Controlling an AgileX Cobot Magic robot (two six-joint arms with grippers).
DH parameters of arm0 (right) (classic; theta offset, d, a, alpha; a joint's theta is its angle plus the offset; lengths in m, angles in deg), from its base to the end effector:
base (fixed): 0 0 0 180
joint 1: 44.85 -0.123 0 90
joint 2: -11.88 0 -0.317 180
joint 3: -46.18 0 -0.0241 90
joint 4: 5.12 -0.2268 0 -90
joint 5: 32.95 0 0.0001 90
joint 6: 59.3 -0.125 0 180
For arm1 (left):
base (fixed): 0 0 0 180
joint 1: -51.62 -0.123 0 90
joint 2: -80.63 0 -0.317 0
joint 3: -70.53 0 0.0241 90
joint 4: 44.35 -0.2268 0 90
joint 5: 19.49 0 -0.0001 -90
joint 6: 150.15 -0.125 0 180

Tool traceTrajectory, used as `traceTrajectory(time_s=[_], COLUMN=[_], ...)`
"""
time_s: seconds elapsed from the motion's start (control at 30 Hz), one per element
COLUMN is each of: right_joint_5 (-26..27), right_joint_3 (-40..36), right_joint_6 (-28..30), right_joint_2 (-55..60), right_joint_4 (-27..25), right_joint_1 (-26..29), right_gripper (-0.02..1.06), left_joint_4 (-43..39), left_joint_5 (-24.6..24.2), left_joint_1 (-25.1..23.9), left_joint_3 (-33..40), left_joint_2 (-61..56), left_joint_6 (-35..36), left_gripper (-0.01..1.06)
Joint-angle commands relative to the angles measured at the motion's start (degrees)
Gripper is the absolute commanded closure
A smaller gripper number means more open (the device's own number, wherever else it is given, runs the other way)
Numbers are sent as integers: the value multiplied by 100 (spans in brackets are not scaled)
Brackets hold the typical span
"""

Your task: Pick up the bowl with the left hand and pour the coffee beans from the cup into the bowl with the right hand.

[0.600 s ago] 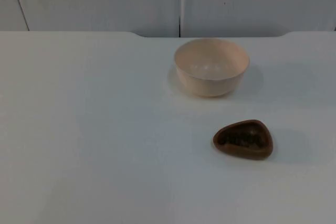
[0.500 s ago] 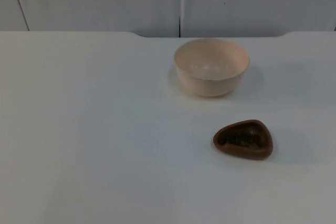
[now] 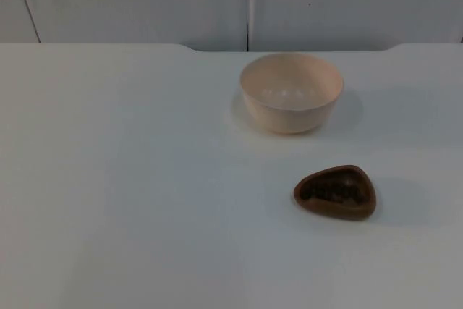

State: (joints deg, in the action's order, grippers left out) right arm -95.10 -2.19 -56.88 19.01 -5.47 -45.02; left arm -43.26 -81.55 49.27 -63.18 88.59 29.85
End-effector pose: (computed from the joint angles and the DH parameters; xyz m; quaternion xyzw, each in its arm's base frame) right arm -0.0306 0.0006 0.2526 -0.0195 0.8554 -0.0071 0.5176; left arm -0.0319 -0.0034 0.2635 -0.0168 0.8493 0.0013 0.5277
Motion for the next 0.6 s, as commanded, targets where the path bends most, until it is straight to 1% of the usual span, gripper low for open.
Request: traceTrajectory(time_s=[0.0,0.27,0.57], right_joint_5=[36,36,36], right_joint_3=[-11,-11,-11], right_joint_6=[-18,-18,-18], right_joint_2=[-13,-13,-13], right_joint_4=[1,1,1], right_joint_1=[32,32,32], right_gripper=[-1,-1,-1], left_joint_4=[25,46,318], left_joint_5=[23,35,151], left_joint_1=[-3,-3,-3], left_joint_3=[-67,-236,-567], left_joint_2=[38,260,714], left_joint_6=[38,38,0], left_gripper=[0,0,0])
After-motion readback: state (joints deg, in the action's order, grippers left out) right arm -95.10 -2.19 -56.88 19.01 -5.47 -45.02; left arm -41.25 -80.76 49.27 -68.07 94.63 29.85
